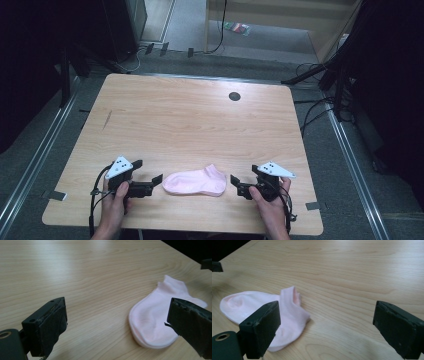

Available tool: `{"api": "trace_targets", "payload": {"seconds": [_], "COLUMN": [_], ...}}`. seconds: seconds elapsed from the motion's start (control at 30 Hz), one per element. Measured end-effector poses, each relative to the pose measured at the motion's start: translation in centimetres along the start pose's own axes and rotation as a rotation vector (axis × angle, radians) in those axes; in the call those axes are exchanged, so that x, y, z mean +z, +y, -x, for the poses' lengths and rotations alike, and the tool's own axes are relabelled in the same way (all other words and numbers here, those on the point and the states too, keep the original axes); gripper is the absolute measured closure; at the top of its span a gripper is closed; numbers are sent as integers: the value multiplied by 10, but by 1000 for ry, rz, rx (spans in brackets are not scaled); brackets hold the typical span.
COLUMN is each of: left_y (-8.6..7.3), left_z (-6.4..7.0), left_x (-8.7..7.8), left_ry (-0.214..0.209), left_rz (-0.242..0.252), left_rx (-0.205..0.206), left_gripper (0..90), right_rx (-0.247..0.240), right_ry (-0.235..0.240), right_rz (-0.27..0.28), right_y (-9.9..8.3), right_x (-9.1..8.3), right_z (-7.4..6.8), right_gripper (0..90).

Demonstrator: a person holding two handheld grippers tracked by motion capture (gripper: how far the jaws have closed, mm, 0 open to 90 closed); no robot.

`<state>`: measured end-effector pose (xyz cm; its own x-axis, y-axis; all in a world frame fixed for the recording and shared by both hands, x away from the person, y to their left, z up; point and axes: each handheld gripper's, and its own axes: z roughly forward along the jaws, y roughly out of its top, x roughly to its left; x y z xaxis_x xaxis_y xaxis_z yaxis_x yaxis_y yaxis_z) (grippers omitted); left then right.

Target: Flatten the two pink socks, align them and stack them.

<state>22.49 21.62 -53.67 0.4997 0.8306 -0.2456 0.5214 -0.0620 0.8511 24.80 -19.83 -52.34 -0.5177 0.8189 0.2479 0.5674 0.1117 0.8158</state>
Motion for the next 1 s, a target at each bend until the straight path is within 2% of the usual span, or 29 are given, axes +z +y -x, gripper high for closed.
{"api": "trace_targets", "payload": {"seconds": [0.1, 0.23, 0.33, 0.47, 0.63, 0.77, 0.87, 1.0], "left_y": [-1, -4, -6, -9, -13, -14, -16, -18], "left_z": [-10, -26, -35, -45, -59, -64, -68, -74], "left_x": [-5, -11, -16, -24, -31, -37, -41, -46], "left_ry": [35, 80, 114, 146, 179, 212, 227, 252], "left_rz": [4, 7, 13, 8, 14, 10, 3, -1], "left_rx": [-8, -43, -55, -58, -91, -81, -68, -67], "left_gripper": [30, 30, 30, 30, 30, 30, 30, 30], "right_rx": [10, 27, 19, 33, 58, 87, 90, 121], "right_ry": [-27, -53, -83, -104, -134, -134, -151, -177], "right_rz": [6, 12, 13, 21, 24, 23, 27, 36], "right_y": [0, -3, -6, -8, -13, -16, -19, -23], "right_x": [-5, -11, -14, -20, -27, -34, -40, -47], "right_z": [8, 20, 30, 43, 60, 72, 80, 91], "right_gripper": [76, 76, 76, 79, 82, 88, 88, 99]}}
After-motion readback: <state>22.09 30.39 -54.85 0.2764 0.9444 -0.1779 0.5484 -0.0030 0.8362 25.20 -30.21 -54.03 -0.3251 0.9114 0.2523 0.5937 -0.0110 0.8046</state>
